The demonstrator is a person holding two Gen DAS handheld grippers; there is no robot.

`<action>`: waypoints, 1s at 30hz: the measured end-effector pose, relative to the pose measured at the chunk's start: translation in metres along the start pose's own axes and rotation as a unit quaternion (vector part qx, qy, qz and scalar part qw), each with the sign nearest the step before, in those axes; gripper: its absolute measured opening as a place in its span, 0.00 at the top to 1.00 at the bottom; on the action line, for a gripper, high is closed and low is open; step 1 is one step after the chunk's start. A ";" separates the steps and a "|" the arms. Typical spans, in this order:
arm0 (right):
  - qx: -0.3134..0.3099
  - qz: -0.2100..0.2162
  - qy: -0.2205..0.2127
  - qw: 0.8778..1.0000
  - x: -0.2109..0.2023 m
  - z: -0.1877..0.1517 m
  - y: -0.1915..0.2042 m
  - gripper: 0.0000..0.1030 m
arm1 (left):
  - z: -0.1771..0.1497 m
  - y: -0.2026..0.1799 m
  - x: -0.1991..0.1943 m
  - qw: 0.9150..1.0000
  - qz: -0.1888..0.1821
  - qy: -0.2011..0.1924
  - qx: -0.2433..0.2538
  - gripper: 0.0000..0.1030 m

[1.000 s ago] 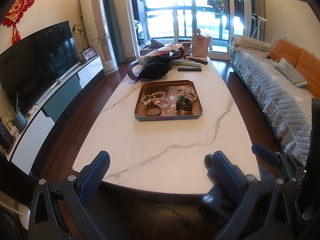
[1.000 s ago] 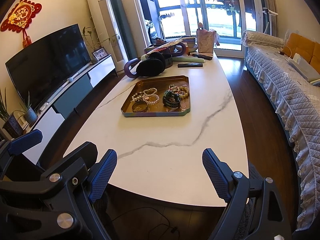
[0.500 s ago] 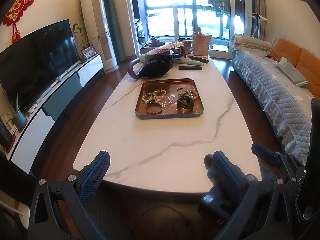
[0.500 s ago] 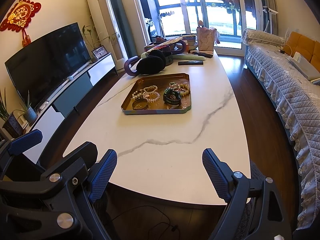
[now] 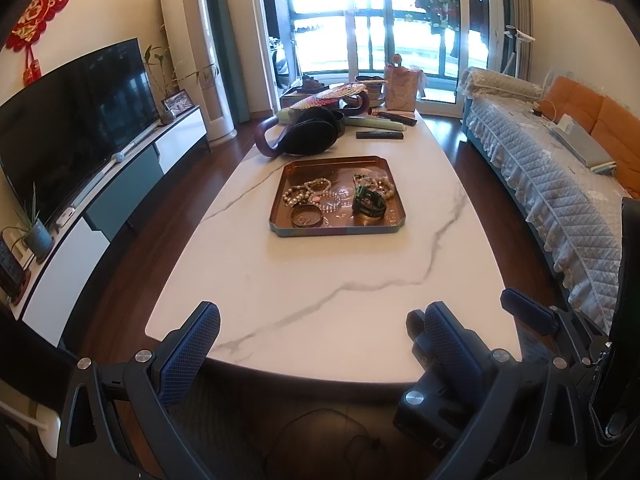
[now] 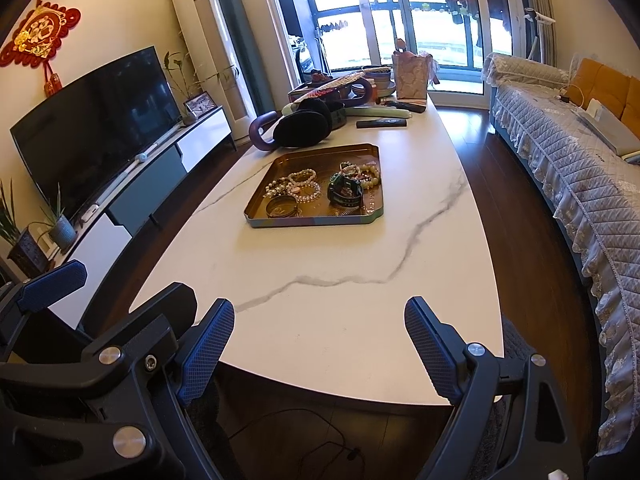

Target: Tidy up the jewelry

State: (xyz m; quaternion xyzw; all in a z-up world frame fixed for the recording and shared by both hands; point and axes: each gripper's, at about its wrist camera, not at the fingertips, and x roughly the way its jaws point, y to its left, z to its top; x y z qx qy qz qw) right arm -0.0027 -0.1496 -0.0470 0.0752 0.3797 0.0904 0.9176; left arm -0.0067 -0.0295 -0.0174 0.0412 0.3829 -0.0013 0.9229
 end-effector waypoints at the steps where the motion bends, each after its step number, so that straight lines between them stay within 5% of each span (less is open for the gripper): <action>1: 0.000 0.000 0.000 1.000 -0.001 -0.001 0.000 0.17 | 0.000 0.000 0.000 1.000 0.000 -0.001 0.000 0.01; 30: -0.003 0.000 0.001 1.000 -0.002 0.000 0.002 0.16 | 0.000 0.000 -0.007 1.000 -0.006 0.000 0.001 0.01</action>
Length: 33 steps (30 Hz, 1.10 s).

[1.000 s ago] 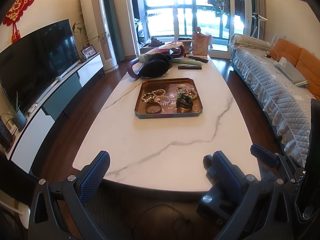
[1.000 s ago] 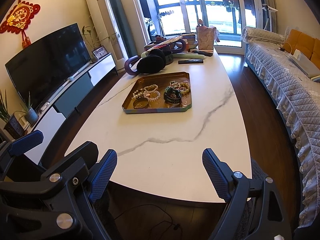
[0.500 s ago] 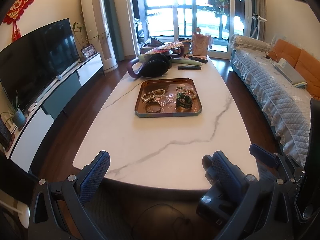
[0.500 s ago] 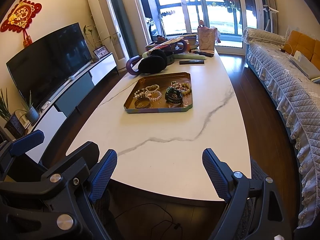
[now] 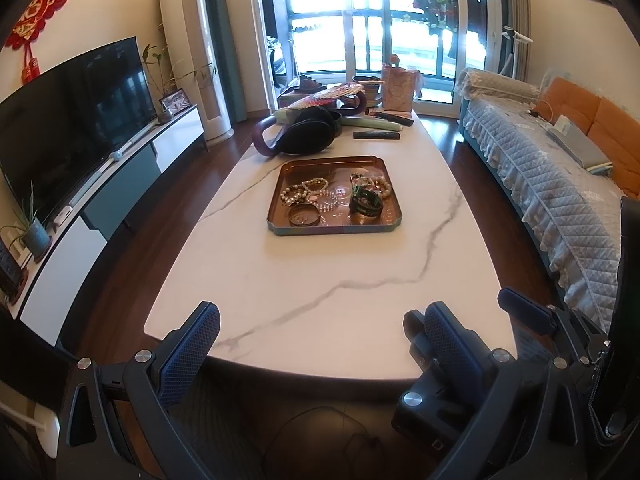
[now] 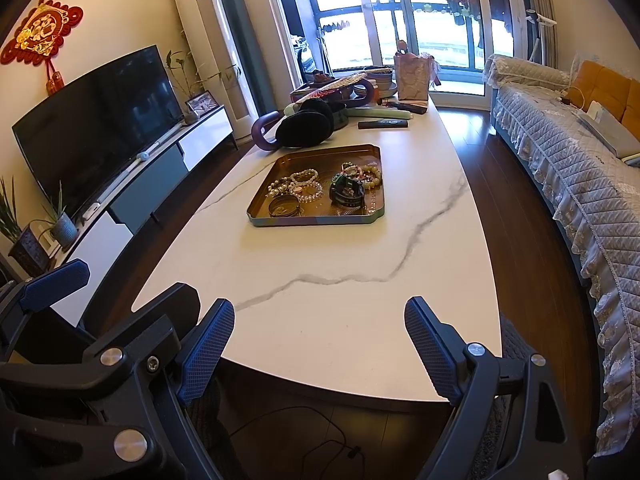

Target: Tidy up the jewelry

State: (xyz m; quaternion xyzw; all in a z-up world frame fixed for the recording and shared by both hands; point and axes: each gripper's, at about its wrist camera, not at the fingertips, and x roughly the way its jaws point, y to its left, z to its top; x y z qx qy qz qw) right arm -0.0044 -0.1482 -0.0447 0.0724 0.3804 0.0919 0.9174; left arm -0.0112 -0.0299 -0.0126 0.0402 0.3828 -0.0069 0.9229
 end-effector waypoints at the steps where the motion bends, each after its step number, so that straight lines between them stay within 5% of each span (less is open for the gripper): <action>1: -0.001 0.000 0.001 1.000 0.000 0.000 0.000 0.17 | -0.001 -0.001 -0.002 1.000 0.000 0.000 -0.001 0.01; 33: -0.001 0.001 0.005 1.000 0.004 -0.001 0.003 0.16 | -0.004 0.003 -0.001 1.000 0.004 0.005 -0.002 0.00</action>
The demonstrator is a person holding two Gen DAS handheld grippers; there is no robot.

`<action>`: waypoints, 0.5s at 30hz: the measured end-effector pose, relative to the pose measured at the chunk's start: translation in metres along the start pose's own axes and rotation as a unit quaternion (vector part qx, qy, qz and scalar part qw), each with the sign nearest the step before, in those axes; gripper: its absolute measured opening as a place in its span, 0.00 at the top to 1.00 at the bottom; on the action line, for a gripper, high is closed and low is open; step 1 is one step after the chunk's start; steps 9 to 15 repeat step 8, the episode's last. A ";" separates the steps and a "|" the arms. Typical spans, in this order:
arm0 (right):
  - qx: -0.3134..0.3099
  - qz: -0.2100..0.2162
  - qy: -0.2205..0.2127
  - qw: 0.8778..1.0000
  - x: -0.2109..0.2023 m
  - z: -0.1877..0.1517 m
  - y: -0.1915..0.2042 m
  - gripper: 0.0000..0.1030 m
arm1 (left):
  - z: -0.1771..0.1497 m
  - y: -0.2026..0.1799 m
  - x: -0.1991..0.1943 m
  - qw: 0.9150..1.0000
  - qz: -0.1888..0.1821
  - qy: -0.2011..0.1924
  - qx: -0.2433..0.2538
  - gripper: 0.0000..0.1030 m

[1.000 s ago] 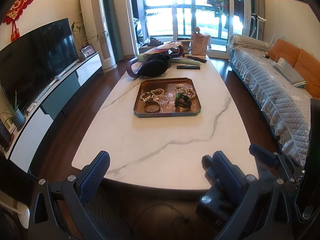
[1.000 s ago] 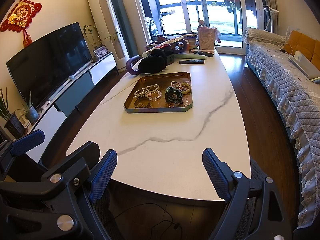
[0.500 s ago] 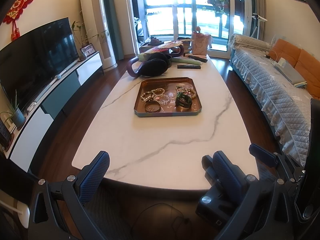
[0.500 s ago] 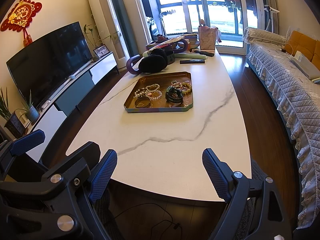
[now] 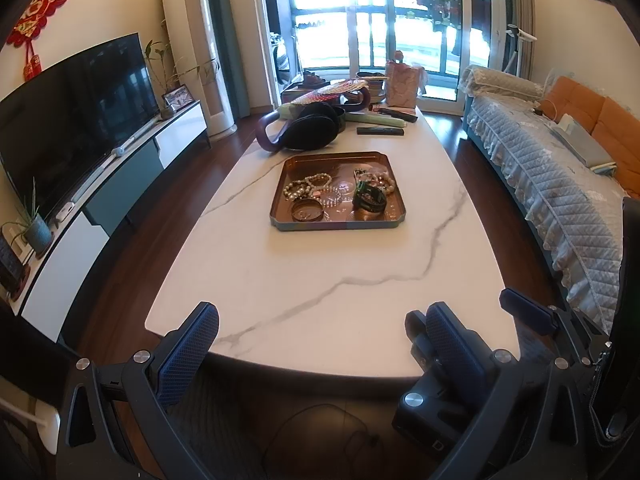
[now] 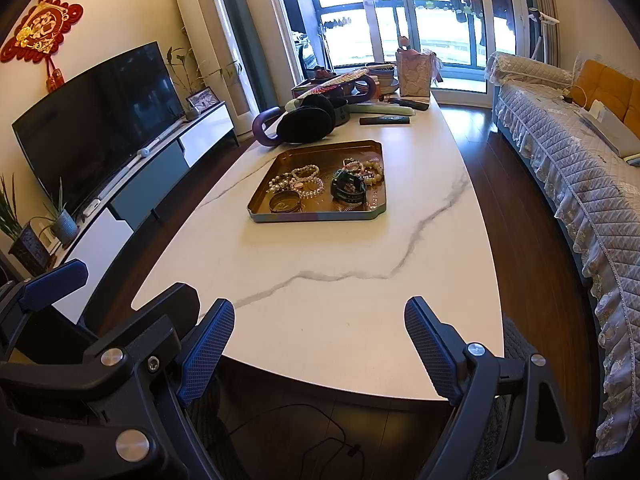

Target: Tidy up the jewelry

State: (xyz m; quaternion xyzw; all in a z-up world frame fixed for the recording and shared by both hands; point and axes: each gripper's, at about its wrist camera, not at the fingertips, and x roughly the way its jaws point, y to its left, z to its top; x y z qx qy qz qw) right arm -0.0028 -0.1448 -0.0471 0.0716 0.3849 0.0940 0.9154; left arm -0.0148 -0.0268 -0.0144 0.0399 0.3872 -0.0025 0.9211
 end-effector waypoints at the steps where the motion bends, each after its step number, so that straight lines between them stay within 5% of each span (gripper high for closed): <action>1: 0.000 0.000 0.001 1.000 0.001 -0.001 0.000 0.16 | -0.001 0.002 0.001 1.000 0.000 0.001 0.000 0.00; 15: -0.001 0.000 0.004 1.000 0.003 -0.005 -0.001 0.16 | -0.005 0.006 0.005 1.000 0.004 0.006 -0.004 0.00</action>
